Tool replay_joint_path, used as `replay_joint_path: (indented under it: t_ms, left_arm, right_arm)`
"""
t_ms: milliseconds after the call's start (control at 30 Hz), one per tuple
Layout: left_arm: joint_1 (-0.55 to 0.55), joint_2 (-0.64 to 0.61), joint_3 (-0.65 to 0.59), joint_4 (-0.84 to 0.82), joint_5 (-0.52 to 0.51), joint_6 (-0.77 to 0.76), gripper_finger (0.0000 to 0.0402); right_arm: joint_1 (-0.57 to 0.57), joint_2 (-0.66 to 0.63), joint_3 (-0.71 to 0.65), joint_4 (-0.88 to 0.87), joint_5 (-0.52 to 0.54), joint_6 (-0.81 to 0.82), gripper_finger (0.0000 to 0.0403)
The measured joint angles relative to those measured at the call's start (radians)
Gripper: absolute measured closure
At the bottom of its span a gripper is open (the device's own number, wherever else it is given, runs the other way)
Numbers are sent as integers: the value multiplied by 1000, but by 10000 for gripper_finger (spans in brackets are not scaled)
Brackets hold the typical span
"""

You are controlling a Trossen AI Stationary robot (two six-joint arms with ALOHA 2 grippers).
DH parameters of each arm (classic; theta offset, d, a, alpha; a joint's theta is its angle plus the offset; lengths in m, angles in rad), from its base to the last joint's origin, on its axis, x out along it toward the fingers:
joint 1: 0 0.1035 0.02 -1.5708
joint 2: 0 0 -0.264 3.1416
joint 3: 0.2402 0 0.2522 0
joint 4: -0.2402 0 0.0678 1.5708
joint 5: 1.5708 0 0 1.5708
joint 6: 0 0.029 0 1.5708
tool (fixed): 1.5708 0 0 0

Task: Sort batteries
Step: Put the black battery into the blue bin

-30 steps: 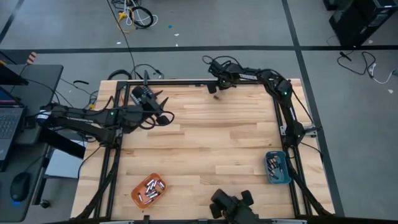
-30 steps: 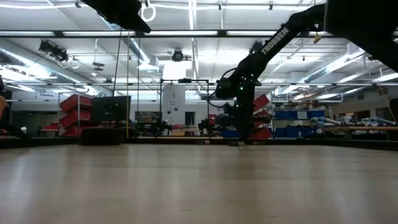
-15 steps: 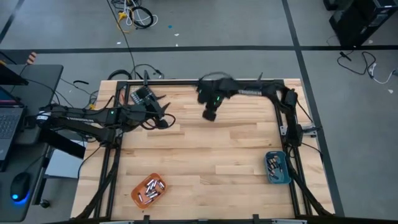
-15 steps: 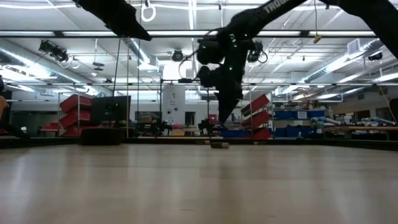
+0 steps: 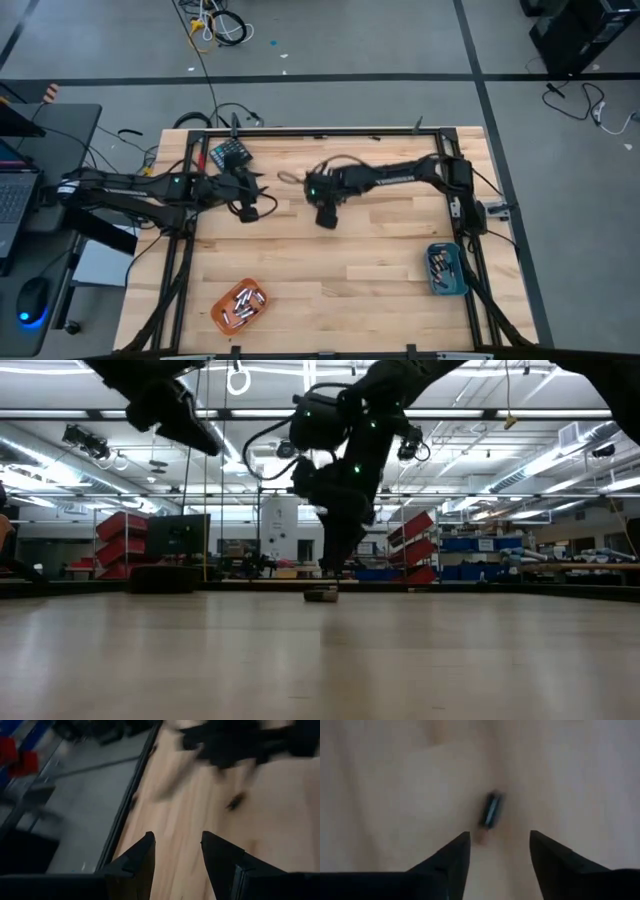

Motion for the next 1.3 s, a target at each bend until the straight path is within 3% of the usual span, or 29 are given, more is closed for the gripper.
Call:
replay_joint_path:
  t_ms: [167, 400, 633, 1133, 1300]
  left_arm:
    - [0, -77, 0, -141, -56, -132, 243]
    - [0, -163, 0, -149, -47, -184, 243]
    - [0, -173, 0, -142, -44, -229, 243]
    - [-3, -172, -134, -49, 21, -341, 243]
    - [-3, -172, -145, -42, 28, -343, 243]
  right_arm:
    - [75, 1, -136, 243, -8, 37, 189]
    - [130, 0, -219, 423, 121, 122, 187]
    - [139, 1, -286, 609, 44, 176, 198]
    - [173, -29, -292, 524, 94, 246, 207]
    - [219, -132, -292, 334, 69, 60, 208]
